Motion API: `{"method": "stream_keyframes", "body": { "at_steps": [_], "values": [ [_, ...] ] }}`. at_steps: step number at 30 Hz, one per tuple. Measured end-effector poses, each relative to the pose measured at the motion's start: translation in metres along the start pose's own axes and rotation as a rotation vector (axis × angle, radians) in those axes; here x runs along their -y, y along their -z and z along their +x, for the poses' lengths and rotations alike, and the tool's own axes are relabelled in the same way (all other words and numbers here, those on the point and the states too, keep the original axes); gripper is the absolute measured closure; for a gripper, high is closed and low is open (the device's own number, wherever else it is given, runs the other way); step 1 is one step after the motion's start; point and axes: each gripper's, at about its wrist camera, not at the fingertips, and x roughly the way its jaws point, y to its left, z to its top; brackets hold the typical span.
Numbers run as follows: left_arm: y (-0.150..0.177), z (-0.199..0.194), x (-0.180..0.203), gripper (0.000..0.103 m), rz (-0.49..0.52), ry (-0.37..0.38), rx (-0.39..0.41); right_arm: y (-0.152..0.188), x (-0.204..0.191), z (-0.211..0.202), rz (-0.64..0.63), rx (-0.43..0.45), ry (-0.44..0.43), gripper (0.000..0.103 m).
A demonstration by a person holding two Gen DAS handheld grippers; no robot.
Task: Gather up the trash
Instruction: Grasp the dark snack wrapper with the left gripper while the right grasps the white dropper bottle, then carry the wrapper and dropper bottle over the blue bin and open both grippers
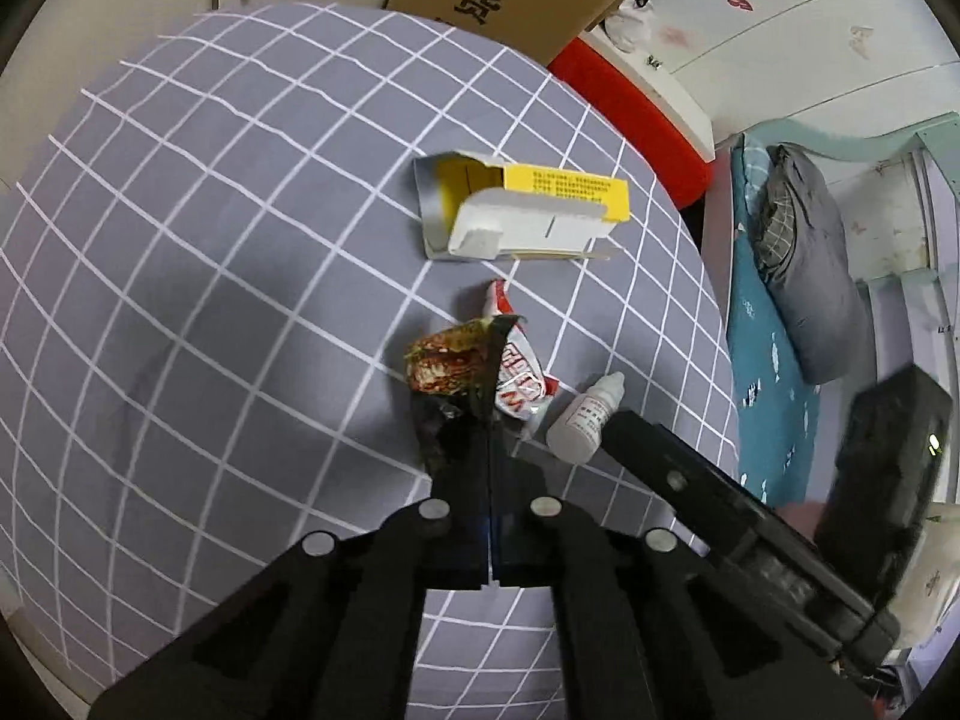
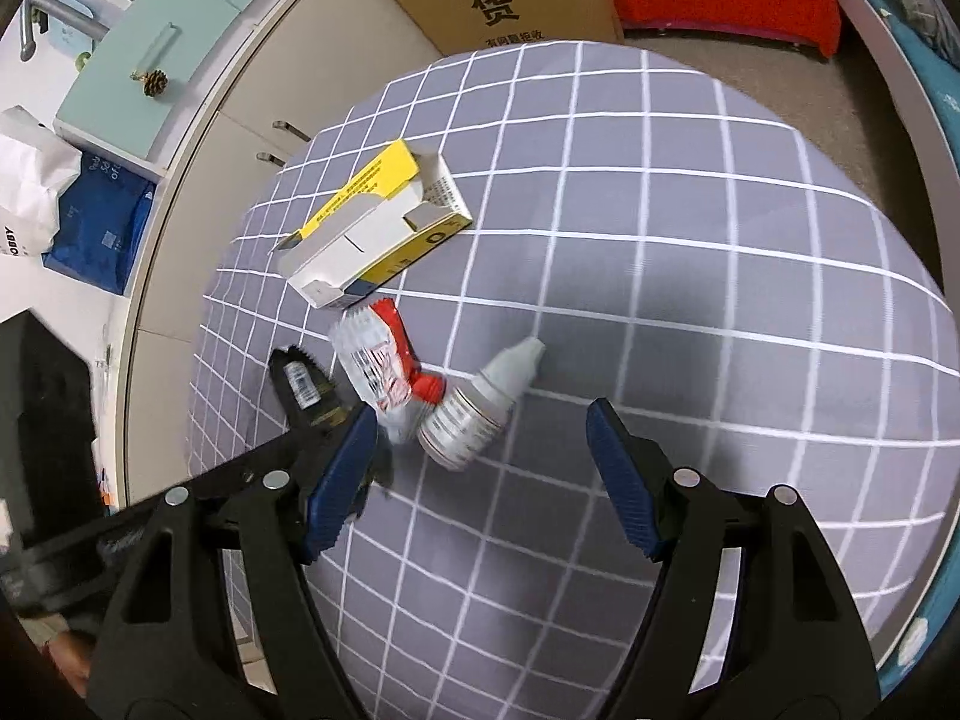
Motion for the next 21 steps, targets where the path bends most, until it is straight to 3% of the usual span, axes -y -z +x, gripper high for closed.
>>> {"method": "stream_keyframes", "body": {
  "at_steps": [4, 6, 7, 8, 14, 21],
  "values": [
    [0.002, -0.011, -0.002, 0.103, 0.026, -0.015, 0.023, -0.003, -0.008, 0.012, -0.033, -0.006, 0.046, 0.040],
    [0.002, -0.018, -0.002, 0.103, 0.033, -0.021, 0.039, -0.005, -0.014, 0.015, -0.077, -0.016, 0.068, 0.051],
    [0.003, -0.021, -0.001, 0.103, 0.034, -0.021, 0.043, -0.005, -0.016, 0.016, -0.094, -0.022, 0.072, 0.060],
    [0.003, -0.022, 0.000, 0.103, 0.036, -0.021, 0.047, -0.005, -0.016, 0.018, -0.103, -0.041, 0.065, 0.076],
    [0.004, -0.026, 0.020, 0.103, 0.064, -0.023, 0.065, 0.002, -0.007, 0.008, -0.113, -0.051, 0.032, 0.078],
    [0.019, -0.026, 0.079, 0.103, 0.137, 0.004, 0.076, 0.006, 0.031, -0.044, -0.068, 0.023, -0.014, 0.078]
  ]
}}
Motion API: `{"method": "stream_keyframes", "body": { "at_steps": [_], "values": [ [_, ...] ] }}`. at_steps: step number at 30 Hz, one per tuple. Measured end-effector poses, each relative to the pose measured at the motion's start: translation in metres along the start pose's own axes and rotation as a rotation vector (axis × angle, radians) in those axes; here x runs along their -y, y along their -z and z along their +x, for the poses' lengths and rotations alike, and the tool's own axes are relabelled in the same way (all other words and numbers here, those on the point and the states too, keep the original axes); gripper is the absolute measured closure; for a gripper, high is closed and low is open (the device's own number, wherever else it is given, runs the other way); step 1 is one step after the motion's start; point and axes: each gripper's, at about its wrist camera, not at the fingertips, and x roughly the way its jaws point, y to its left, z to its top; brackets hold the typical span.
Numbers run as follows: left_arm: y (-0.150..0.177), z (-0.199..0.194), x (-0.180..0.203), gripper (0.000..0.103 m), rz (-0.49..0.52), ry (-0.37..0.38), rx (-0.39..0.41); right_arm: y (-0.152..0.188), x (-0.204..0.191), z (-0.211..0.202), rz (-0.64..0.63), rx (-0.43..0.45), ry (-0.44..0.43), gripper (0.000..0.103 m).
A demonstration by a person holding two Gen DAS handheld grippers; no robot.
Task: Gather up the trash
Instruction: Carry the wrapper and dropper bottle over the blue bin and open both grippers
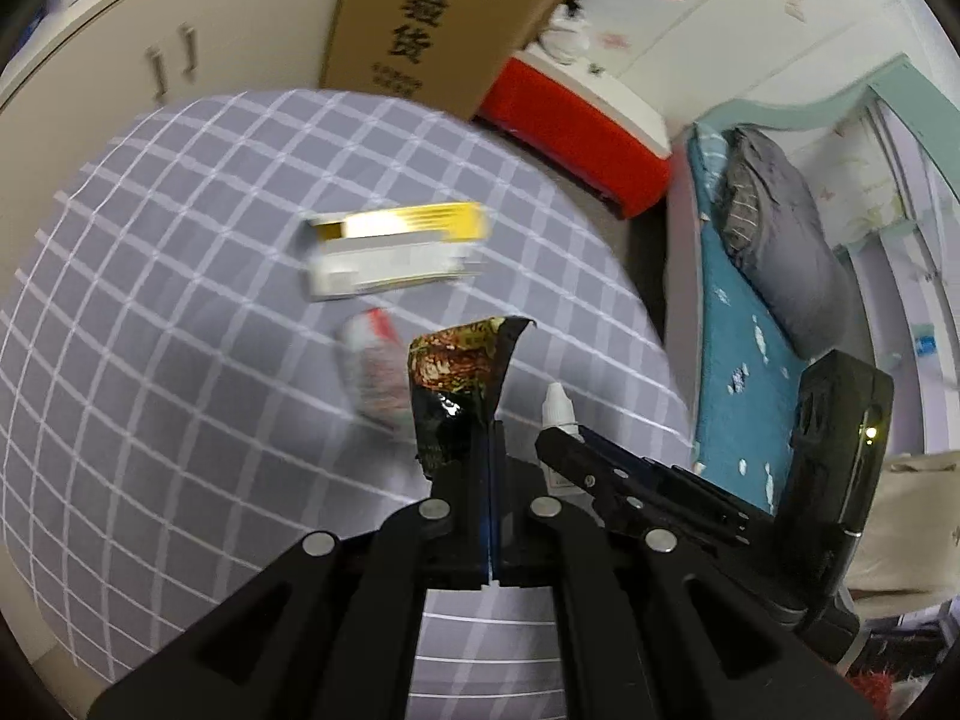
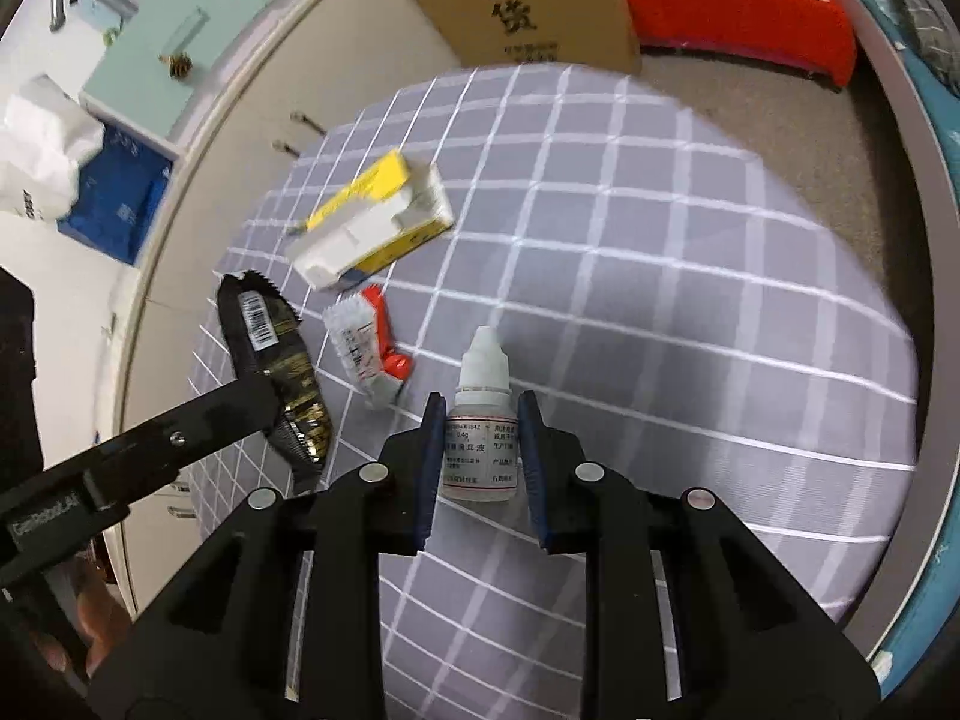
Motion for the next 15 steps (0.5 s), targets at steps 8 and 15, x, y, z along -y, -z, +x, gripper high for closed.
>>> {"method": "stream_keyframes", "body": {
  "at_steps": [8, 15],
  "values": [
    [0.010, 0.014, 0.117, 0.103, 0.142, 0.068, -0.007, 0.011, 0.077, -0.101, 0.081, 0.136, 0.020, 0.078],
    [0.031, 0.040, 0.233, 0.103, 0.323, 0.116, -0.049, 0.029, 0.156, -0.185, 0.172, 0.247, 0.083, 0.078]
  ]
}}
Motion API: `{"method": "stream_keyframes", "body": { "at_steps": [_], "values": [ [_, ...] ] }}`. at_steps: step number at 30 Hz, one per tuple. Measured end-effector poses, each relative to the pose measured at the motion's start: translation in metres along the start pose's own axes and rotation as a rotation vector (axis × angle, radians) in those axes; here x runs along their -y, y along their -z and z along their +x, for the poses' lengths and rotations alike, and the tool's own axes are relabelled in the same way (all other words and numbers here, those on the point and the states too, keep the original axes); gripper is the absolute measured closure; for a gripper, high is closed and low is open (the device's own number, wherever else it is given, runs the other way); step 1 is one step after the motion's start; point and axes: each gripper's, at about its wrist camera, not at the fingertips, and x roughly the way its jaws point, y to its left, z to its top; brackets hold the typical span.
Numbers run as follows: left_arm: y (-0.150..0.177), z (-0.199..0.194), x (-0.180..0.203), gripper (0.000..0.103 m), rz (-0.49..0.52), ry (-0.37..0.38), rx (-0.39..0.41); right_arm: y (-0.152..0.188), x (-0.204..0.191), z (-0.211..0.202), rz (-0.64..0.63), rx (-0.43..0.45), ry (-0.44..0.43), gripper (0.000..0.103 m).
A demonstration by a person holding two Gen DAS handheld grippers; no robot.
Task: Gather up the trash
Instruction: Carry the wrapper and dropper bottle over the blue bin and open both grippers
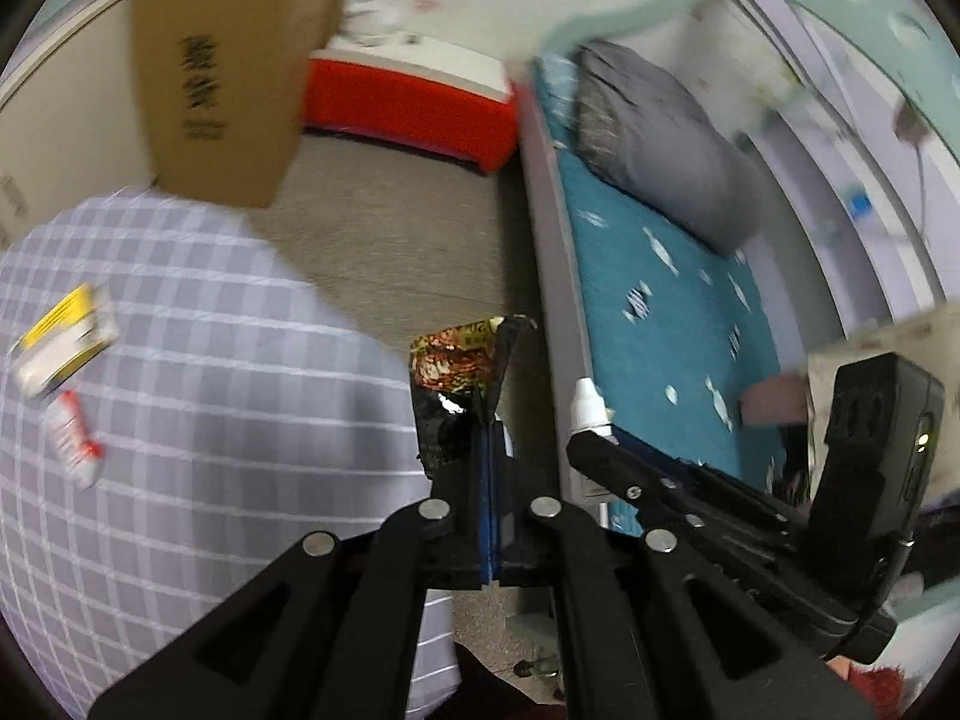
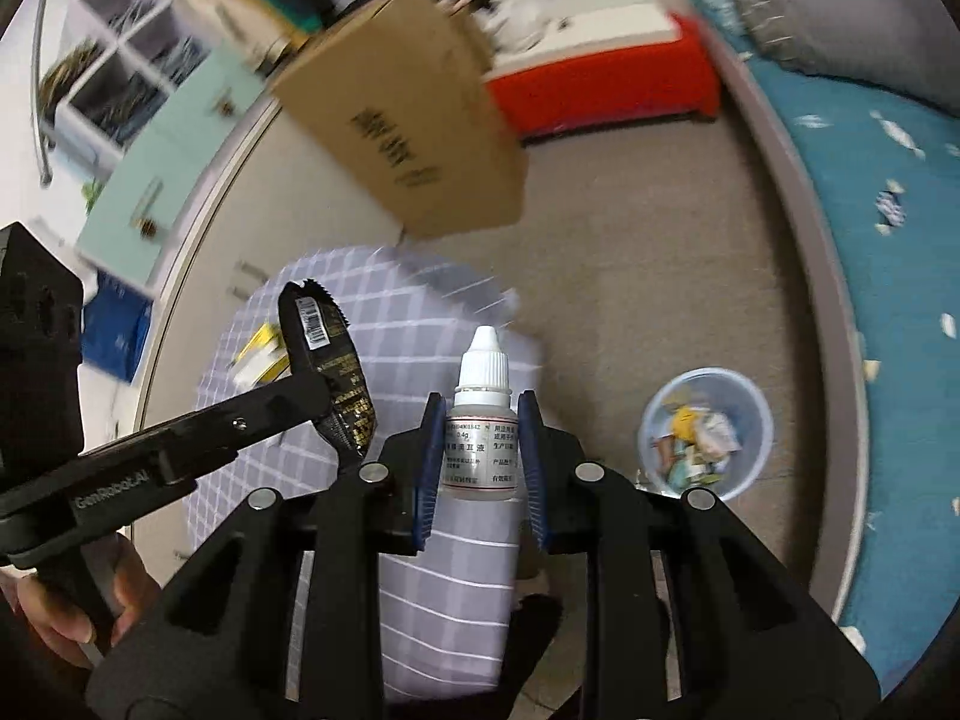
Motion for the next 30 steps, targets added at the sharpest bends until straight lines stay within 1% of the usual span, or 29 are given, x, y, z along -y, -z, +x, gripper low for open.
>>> {"method": "stream_keyframes", "body": {
  "at_steps": [1, 5, 8, 13, 19, 20, 21, 22, 23, 30],
  "values": [
    [-0.002, 0.006, 0.018, 0.103, 0.029, 0.007, -0.004, -0.002, 0.015, -0.012, 0.014, 0.018, 0.013, 0.078],
    [-0.008, 0.027, 0.070, 0.103, 0.103, 0.027, -0.022, -0.004, 0.053, -0.039, 0.056, 0.062, 0.042, 0.078],
    [-0.011, 0.039, 0.100, 0.103, 0.143, 0.029, -0.033, -0.006, 0.074, -0.054, 0.075, 0.086, 0.053, 0.078],
    [-0.018, 0.051, 0.132, 0.103, 0.181, 0.023, -0.041, -0.014, 0.095, -0.068, 0.088, 0.121, 0.053, 0.078],
    [-0.022, 0.056, 0.146, 0.103, 0.203, 0.006, -0.043, -0.022, 0.110, -0.074, 0.100, 0.150, 0.044, 0.078],
    [-0.023, 0.056, 0.148, 0.103, 0.205, 0.003, -0.043, -0.023, 0.113, -0.074, 0.107, 0.151, 0.041, 0.073],
    [-0.023, 0.056, 0.148, 0.103, 0.207, 0.002, -0.044, -0.025, 0.115, -0.074, 0.114, 0.154, 0.042, 0.054],
    [-0.023, 0.056, 0.149, 0.103, 0.210, -0.001, -0.046, -0.026, 0.119, -0.075, 0.124, 0.164, 0.054, 0.045],
    [-0.024, 0.056, 0.150, 0.103, 0.212, -0.005, -0.047, -0.025, 0.121, -0.076, 0.130, 0.174, 0.056, 0.042],
    [-0.023, 0.060, 0.153, 0.103, 0.214, -0.020, -0.067, -0.025, 0.125, -0.086, 0.122, 0.197, 0.074, 0.042]
  ]
}}
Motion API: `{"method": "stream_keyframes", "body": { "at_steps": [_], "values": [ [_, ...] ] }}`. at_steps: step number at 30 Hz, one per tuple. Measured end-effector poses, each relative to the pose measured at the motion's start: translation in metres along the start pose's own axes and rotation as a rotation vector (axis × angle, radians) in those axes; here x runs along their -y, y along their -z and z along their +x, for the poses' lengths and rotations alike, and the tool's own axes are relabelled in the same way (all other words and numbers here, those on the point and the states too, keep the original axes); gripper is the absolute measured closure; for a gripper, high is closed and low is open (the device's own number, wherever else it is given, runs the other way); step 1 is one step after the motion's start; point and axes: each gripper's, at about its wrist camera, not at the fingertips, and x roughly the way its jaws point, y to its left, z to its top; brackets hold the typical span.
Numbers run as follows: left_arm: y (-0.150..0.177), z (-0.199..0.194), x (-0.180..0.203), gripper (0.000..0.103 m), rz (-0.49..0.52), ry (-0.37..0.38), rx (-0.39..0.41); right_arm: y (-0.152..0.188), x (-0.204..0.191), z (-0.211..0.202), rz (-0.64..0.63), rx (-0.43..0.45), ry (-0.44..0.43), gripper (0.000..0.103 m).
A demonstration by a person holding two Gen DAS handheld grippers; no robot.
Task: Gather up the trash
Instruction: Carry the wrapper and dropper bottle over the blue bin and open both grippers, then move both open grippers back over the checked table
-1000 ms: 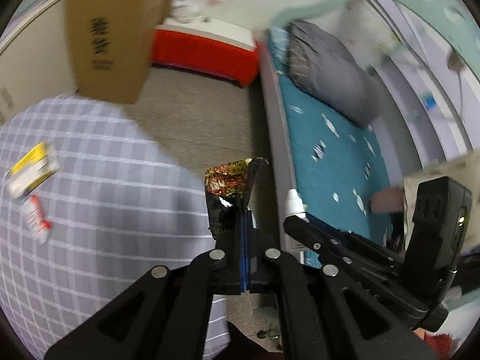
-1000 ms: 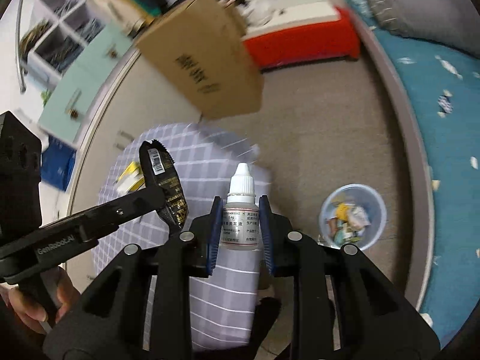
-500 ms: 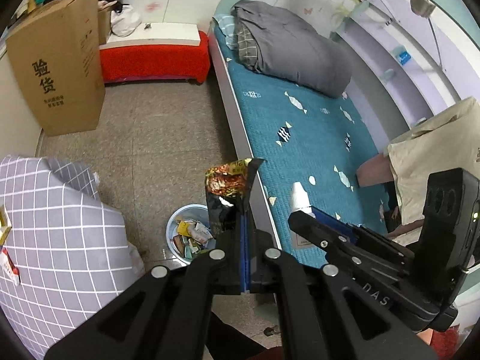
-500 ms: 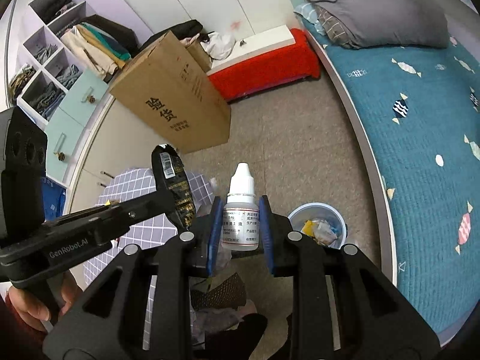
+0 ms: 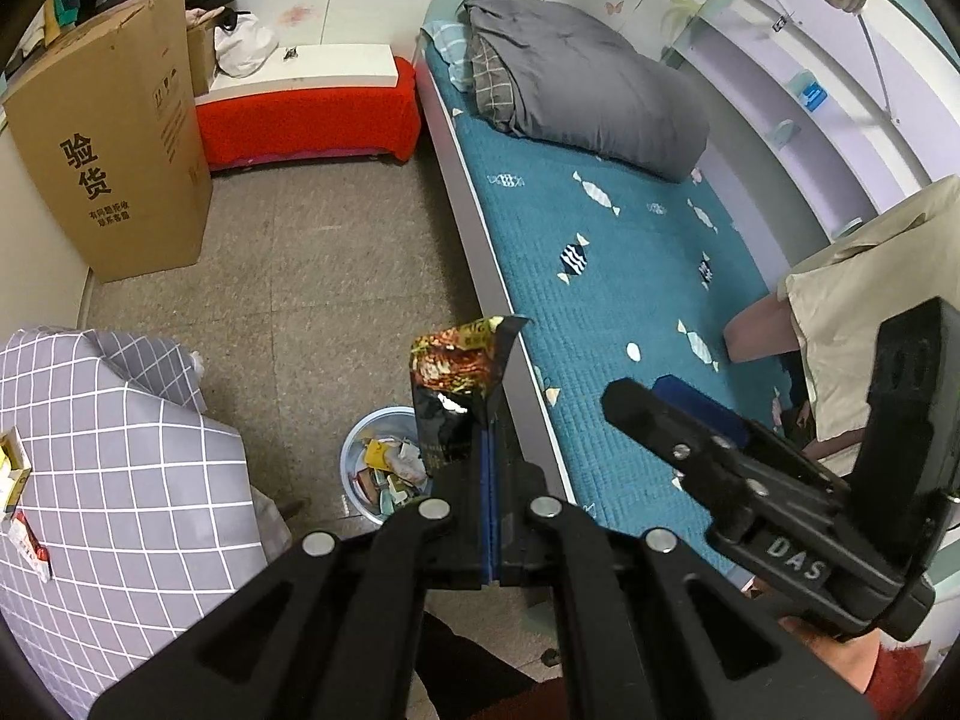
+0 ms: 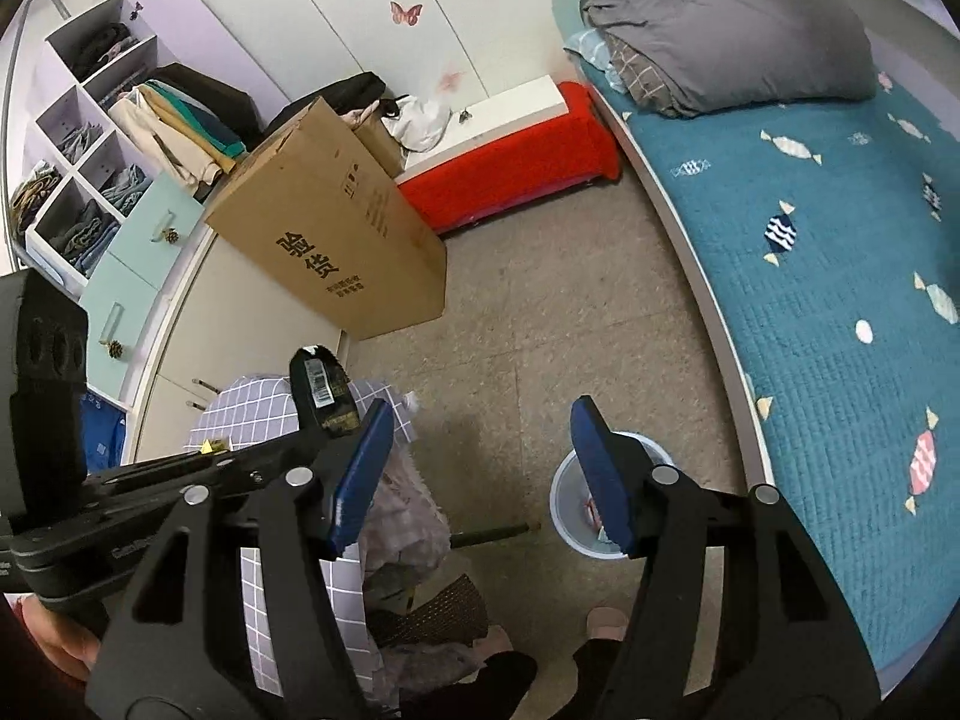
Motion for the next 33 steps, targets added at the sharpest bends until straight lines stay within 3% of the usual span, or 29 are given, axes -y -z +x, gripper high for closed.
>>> {"method": "stream_keyframes", "body": {
  "at_steps": [13, 23, 26, 28, 29, 30, 31, 33],
  "values": [
    [0.000, 0.007, 0.017, 0.103, 0.050, 0.006, -0.027, 0.004, 0.007, -0.021, 0.014, 0.042, 0.033, 0.042],
    [-0.003, 0.010, 0.034, 0.103, 0.096, 0.020, -0.020, 0.006, 0.014, -0.049, 0.010, 0.143, 0.057, 0.042],
    [-0.004, 0.010, 0.042, 0.103, 0.121, 0.011, -0.006, 0.007, 0.016, -0.058, 0.014, 0.182, 0.066, 0.042],
    [-0.005, 0.008, 0.043, 0.100, 0.121, -0.048, 0.030, 0.008, 0.017, -0.061, 0.012, 0.195, 0.068, 0.042],
    [-0.006, 0.008, 0.043, 0.088, 0.114, -0.063, 0.037, 0.008, 0.018, -0.062, 0.013, 0.193, 0.071, 0.042],
    [-0.007, 0.008, 0.042, 0.058, 0.102, -0.066, 0.035, 0.009, 0.019, -0.062, 0.017, 0.193, 0.071, 0.042],
    [-0.008, 0.007, 0.040, 0.047, 0.086, -0.065, 0.039, 0.009, 0.020, -0.062, 0.022, 0.189, 0.070, 0.042],
    [-0.007, 0.002, 0.039, 0.044, 0.085, -0.062, 0.063, 0.010, 0.021, -0.062, 0.031, 0.185, 0.069, 0.041]
  ]
}}
